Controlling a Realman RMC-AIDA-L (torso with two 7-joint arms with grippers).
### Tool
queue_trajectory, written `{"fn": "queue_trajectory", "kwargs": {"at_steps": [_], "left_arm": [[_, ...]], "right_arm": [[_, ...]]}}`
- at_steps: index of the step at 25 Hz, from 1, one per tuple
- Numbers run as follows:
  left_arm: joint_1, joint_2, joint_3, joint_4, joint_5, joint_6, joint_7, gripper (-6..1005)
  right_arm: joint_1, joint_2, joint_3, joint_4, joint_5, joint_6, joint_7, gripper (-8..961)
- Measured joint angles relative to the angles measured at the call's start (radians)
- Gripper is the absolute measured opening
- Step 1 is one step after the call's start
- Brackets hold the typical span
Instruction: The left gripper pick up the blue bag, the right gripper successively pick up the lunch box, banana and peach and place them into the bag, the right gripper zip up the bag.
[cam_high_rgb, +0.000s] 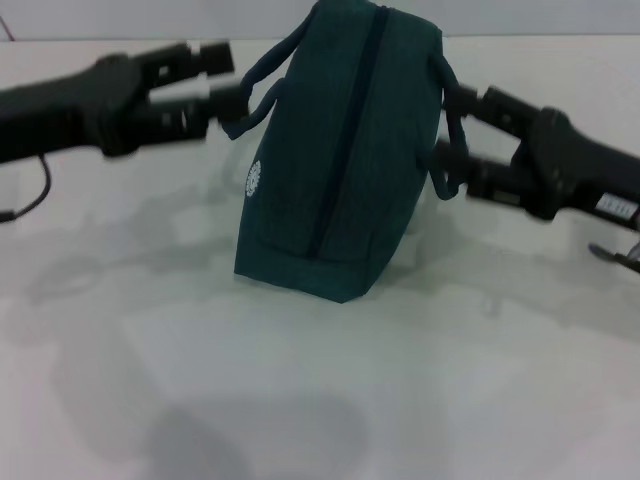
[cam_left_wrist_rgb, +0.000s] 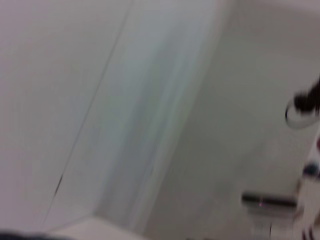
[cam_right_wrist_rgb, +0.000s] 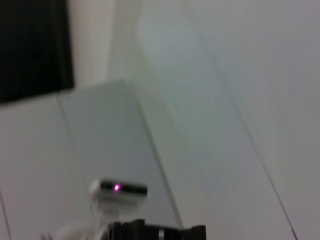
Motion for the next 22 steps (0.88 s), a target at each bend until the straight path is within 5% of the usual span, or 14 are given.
{"fn": "queue_trajectory", "kwargs": {"at_steps": [5,9,22], "left_arm": [[0.031,0.001,0.002,-0.01,0.11,0.04,0.169,888],[0.051,-0.006,0.011,-0.012,0.186,0.073,0.253,888],[0.099,0.003,0.037,-0.059,0.201,0.097,0.347,888]], "right_arm": [[-0.001,0.007,-0.025,0.0,-0.065,0.029,-0.126,855],[0.005,0.012,-0.139,-0.003,-0.066,0.075,-0.18,855],[0.005,0.012,-0.234,-0.002,-0.072,0.156,-0.201,855]]}}
